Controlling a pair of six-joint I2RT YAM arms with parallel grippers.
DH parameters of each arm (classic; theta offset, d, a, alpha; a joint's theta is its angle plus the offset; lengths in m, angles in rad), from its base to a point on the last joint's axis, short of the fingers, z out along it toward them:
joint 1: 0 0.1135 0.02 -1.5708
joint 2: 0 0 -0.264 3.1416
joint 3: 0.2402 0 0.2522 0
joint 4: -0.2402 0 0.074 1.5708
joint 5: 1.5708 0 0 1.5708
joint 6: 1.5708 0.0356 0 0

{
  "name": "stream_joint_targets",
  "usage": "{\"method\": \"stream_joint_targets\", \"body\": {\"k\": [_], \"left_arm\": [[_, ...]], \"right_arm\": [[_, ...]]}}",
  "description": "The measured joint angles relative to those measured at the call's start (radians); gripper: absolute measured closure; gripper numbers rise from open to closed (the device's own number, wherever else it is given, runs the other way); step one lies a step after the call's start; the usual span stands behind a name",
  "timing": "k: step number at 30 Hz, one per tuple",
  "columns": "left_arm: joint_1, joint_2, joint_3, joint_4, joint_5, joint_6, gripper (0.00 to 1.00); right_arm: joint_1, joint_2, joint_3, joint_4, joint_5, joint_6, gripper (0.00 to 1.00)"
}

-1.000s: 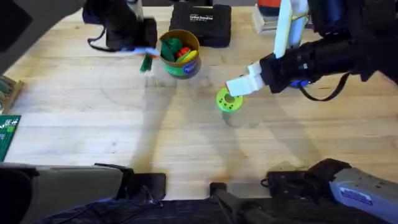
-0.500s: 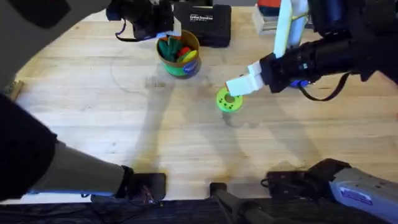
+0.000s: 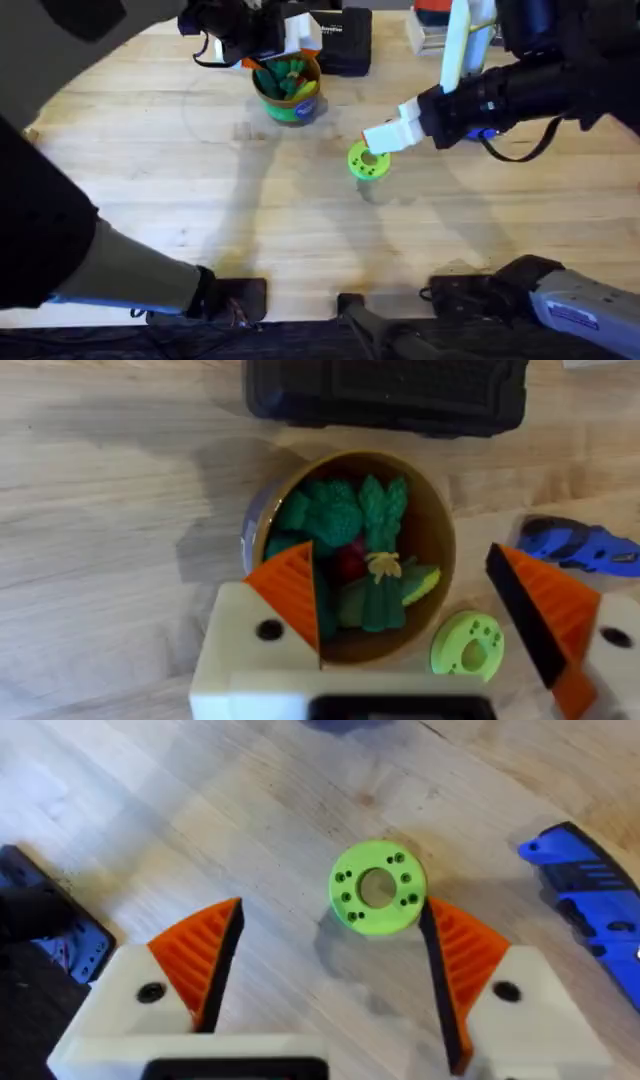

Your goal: Pick up the gripper from the table and insert it into the empty holder that is missing its gripper. Then pick up a screw, insert it into the mounting hole, and use the screwdriver to tighten it. Finally, clean up the table by picking up the vegetable and placing it into the bucket.

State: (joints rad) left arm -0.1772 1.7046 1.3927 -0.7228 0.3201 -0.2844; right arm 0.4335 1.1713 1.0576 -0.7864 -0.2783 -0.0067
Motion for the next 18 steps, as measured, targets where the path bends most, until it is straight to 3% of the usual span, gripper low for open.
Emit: {"method": "stream_joint_targets", "body": {"k": [8,14,18], "left_arm": [[0.0,-0.06,0.081,-0.217,0.021,0.031,0.013],[0.0,-0.26,0.127,-0.492,0.027,0.142,0.013],[0.0,-0.379,0.129,-0.603,0.028,0.181,0.013]], "right_arm": [[-0.025,-0.011,0.0,-0.039,0.0,0.0,0.009],[-0.067,-0.089,0.0,-0.124,0.0,0.045,0.008],[-0.071,-0.125,0.0,-0.131,0.0,0.09,0.008]]}}
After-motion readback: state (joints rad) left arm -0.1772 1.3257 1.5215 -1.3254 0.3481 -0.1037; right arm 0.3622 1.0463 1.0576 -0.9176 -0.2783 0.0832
